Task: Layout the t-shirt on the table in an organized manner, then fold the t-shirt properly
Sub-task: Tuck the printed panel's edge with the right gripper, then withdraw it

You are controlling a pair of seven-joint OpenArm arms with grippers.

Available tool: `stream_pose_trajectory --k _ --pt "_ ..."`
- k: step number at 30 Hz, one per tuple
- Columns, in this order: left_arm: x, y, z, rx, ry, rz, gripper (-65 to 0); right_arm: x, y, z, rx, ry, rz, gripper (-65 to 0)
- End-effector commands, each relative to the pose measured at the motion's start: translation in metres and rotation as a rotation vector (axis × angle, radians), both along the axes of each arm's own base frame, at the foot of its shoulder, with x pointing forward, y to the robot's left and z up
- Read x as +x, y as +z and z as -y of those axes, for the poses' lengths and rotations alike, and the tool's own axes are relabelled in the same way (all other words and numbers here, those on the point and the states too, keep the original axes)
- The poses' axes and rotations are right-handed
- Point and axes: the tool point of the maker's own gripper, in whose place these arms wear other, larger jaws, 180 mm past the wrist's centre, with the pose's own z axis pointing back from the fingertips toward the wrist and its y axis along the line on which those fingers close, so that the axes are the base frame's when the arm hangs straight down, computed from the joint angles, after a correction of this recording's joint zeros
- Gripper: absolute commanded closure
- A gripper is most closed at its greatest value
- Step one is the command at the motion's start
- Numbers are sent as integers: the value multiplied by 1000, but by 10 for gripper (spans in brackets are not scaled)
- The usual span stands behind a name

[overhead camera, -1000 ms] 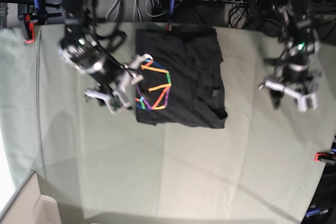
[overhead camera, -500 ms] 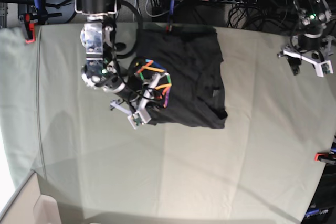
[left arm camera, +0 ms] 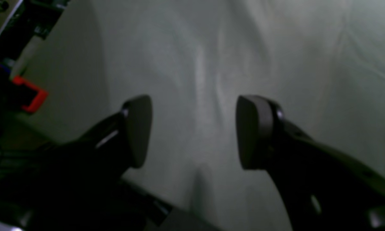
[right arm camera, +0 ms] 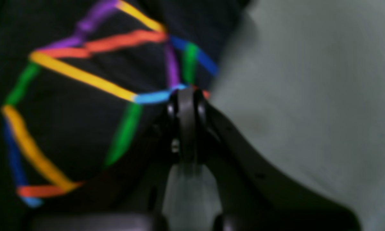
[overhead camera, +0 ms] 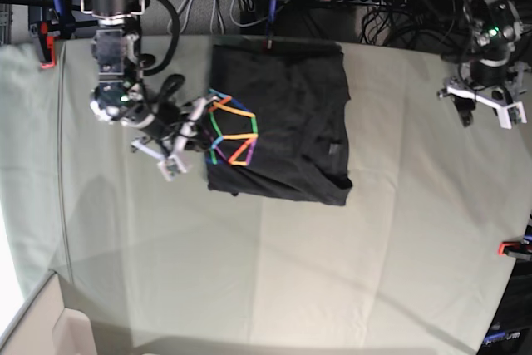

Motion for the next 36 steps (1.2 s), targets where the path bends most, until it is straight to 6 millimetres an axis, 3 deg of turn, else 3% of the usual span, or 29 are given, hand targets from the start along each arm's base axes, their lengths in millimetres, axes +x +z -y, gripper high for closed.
stream_pose_trajectory --k 1,4,8,12,15,19,26,30,36 --pt "6 12 -5 24 -2 40 -401 11 8 14 -12 -32 33 0" --pt "7 12 -5 24 -4 43 -401 16 12 37 -14 -103 45 0" --pt "7 12 -5 25 -4 42 -401 28 42 36 -24 -110 134 0" --pt "5 12 -4 24 -4 39 -401 42 76 -3 32 -81 230 0" --pt "3 11 -4 24 -4 36 -401 50 87 -39 63 -5 255 0" --pt "-6 6 -4 24 -3 13 -401 56 75 -68 87 71 211 0" --pt "-18 1 -7 27 4 -13 -401 65 41 -75 109 86 95 0" --pt "-23 -2 -7 27 4 -25 -401 61 22 -54 80 76 50 0" --pt "-20 -1 -5 25 -2 -21 -401 63 21 -24 57 55 91 0"
